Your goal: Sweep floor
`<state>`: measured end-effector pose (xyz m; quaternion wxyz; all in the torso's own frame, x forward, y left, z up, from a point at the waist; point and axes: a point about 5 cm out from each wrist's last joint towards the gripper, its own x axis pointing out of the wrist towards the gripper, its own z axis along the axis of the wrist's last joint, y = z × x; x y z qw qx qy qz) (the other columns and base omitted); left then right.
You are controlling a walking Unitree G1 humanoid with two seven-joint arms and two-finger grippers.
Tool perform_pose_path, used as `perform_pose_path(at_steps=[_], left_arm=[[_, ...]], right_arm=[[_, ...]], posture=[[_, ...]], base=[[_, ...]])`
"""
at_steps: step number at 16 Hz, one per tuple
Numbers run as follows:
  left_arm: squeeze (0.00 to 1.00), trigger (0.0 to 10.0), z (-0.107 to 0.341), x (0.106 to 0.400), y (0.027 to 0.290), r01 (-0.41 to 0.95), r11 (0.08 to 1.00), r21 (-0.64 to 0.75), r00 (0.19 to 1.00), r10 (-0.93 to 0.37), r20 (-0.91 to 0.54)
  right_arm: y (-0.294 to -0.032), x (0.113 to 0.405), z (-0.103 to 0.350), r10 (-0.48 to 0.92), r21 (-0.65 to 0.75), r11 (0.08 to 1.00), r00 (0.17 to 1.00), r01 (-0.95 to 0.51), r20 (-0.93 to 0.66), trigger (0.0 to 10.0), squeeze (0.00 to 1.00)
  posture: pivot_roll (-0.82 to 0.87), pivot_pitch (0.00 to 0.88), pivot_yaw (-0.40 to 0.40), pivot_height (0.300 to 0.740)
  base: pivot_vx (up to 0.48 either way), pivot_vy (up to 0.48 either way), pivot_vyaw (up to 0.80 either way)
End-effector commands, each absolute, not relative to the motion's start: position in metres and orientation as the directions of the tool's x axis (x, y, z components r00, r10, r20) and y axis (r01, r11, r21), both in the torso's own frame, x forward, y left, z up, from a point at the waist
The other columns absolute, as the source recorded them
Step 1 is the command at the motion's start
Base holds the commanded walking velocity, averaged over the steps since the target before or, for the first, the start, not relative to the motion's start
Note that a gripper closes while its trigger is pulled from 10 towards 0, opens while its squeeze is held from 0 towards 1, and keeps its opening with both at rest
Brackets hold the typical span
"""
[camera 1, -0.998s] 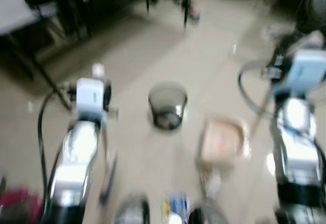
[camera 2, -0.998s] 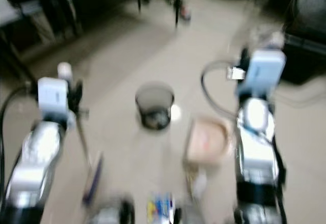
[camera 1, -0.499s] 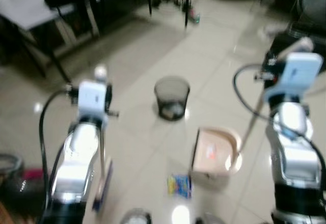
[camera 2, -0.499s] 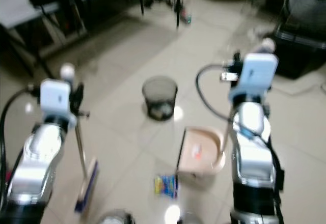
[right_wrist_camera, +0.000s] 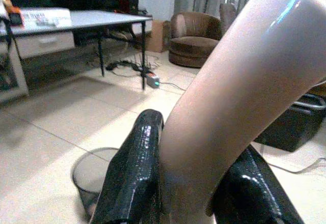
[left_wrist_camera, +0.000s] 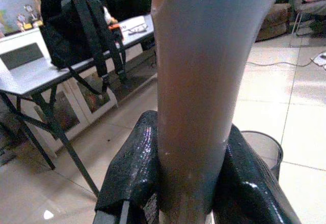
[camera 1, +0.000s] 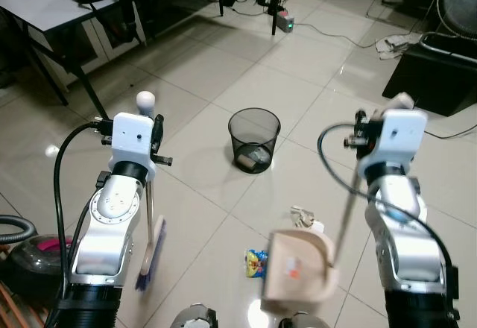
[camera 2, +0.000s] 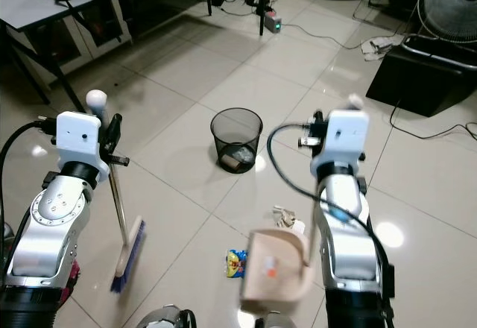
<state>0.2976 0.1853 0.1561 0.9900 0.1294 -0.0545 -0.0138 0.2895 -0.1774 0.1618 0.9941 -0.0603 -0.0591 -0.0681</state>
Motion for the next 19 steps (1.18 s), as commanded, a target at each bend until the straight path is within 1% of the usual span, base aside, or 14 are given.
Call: perform_pose_path(at_steps=[1, 2, 4, 5, 8, 9, 13, 19], left_arm=[[0.0, 10.0, 0.163, 0.301, 0.185, 0.018, 0.961, 0.277, 0.99, -0.057, 0.133], [0.0, 10.0, 0.163, 0.302, 0.183, 0.024, 0.962, 0.274, 0.989, -0.063, 0.135], [0.0, 10.0, 0.163, 0.302, 0.182, 0.024, 0.963, 0.269, 0.989, -0.063, 0.135], [0.0, 10.0, 0.162, 0.303, 0.182, 0.028, 0.965, 0.261, 0.989, -0.065, 0.134], [0.0, 10.0, 0.159, 0.304, 0.182, 0.033, 0.968, 0.247, 0.989, -0.066, 0.129], [0.0, 10.0, 0.159, 0.304, 0.182, 0.037, 0.971, 0.236, 0.988, -0.07, 0.136], [0.0, 10.0, 0.152, 0.301, 0.183, 0.03, 0.973, 0.231, 0.991, -0.06, 0.122], [0.0, 10.0, 0.147, 0.298, 0.187, 0.013, 0.975, 0.224, 0.992, -0.039, 0.116]], right_arm=[[-0.178, 0.29, 0.164, -0.128, -0.184, 0.97, 0.977, 0.159, 0.168, 10.0, 0.0], [-0.178, 0.289, 0.157, -0.14, -0.179, 0.97, 0.979, 0.166, 0.151, 10.0, 0.0], [-0.177, 0.288, 0.15, -0.154, -0.105, 0.98, 0.981, 0.167, 0.116, 10.0, 0.0], [-0.175, 0.289, 0.147, -0.145, -0.094, 0.983, 0.984, 0.155, 0.107, 10.0, 0.0], [-0.17, 0.289, 0.14, -0.131, -0.126, 0.982, 0.987, 0.141, 0.091, 10.0, 0.0], [-0.169, 0.289, 0.139, -0.132, -0.136, 0.98, 0.987, 0.144, 0.093, 10.0, 0.0], [-0.168, 0.289, 0.138, -0.134, -0.142, 0.979, 0.986, 0.148, 0.102, 10.0, 0.0], [-0.173, 0.286, 0.137, -0.136, -0.133, 0.979, 0.983, 0.152, 0.119, 10.0, 0.0]], posture=[[-0.08, 0.092, 0.052, 0.74], [-0.08, 0.088, 0.052, 0.74], [-0.08, 0.087, 0.052, 0.74], [-0.08, 0.085, 0.052, 0.74], [-0.09, 0.086, 0.053, 0.74], [-0.09, 0.087, 0.054, 0.74], [-0.09, 0.102, 0.049, 0.74], [-0.09, 0.122, 0.035, 0.74]], base=[[0.0, 0.0, 0.0], [0.0, 0.0, 0.0], [0.272, 0.0, 0.0], [0.315, 0.0, -0.46], [0.341, 0.0, -0.54], [0.33, 0.0, 0.0], [0.0, 0.0, 0.0], [0.0, 0.0, 0.0]])
